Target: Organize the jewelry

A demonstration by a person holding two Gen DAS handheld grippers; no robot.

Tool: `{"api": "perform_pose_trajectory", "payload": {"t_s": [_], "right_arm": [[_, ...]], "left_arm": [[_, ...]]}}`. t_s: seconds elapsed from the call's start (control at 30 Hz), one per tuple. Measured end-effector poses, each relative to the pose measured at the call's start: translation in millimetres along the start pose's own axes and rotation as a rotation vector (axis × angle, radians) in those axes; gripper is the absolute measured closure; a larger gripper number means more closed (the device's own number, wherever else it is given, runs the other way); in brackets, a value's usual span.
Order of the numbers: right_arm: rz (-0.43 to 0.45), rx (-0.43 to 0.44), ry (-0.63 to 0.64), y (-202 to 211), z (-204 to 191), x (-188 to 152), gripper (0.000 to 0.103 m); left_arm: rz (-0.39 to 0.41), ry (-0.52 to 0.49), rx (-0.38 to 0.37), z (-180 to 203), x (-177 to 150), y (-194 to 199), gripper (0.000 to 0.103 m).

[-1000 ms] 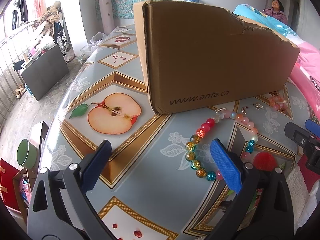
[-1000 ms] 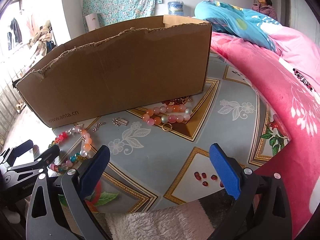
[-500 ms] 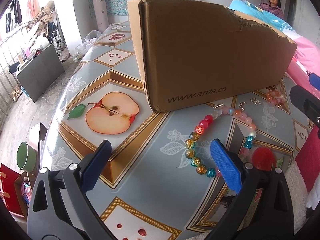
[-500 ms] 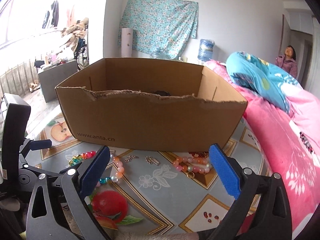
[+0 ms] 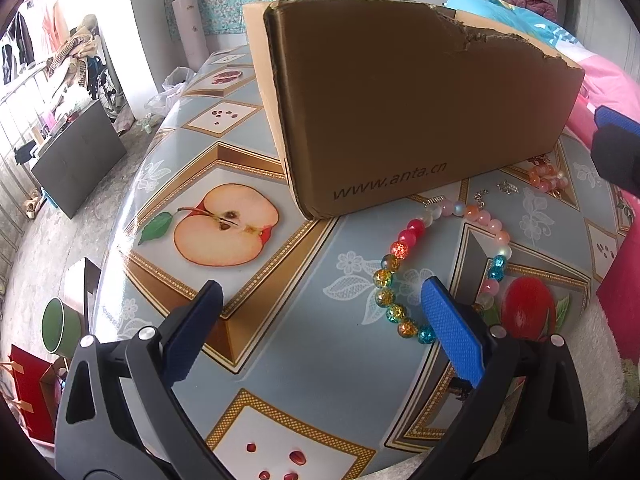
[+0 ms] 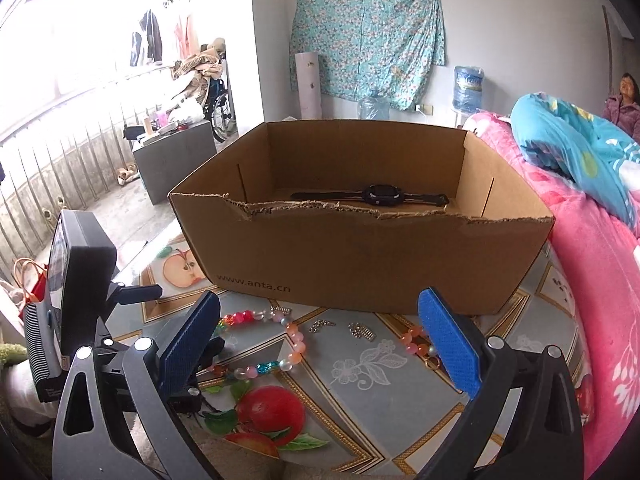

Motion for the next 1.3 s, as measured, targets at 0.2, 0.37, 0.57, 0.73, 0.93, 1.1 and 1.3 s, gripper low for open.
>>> {"api": "perform_pose_trajectory", "payload": {"t_s": [0.2,0.37,0.57,0.73,0.93,1.1,1.3], "right_arm": [[-0.032,0.043,-0.025,-1.8,5.4,-17.0,0.009],[-0.035,0.063,-0.059,-3.5,19.3,-21.6,0.011],[-0.048,0.11,-0.065,-11.0,29.1,-21.5,0.012],[-0.074,0.137,-0.072,-18.8,35.8,-23.0,0.015],[-0.094,0.161,-0.088,-24.4,37.8,-26.0,0.015],[-0.101,0.162,-0.079,-28.0,36.5,-25.3,0.015],[-0.108,0.146,-0.066,-27.3,31.2,-26.8,0.018]], "left_arm": [[-0.028,0.013,-0.028,-2.6,1.4,-2.0,0.007],[-0.026,0.015,-0.03,-2.4,3.8,-3.0,0.007],[-0.033,0.022,-0.028,-2.8,6.7,-5.3,0.007],[-0.038,0.031,-0.024,-3.6,8.0,-6.8,0.007],[-0.041,0.034,-0.022,-4.7,7.4,-6.9,0.007],[-0.042,0.034,-0.022,-4.9,7.2,-6.6,0.007],[-0.038,0.035,-0.022,-4.7,7.0,-6.2,0.007]]}}
Point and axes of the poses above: each gripper's, at about its wrist camera, not at the fingertips, and y roughly against the way its jaws point, z to its right, x to its top, the point moved 6 cm from there along -y, roughly the way its jaws point, and after that the axes turned 12 degrees about -z, right-handed, at the moved point
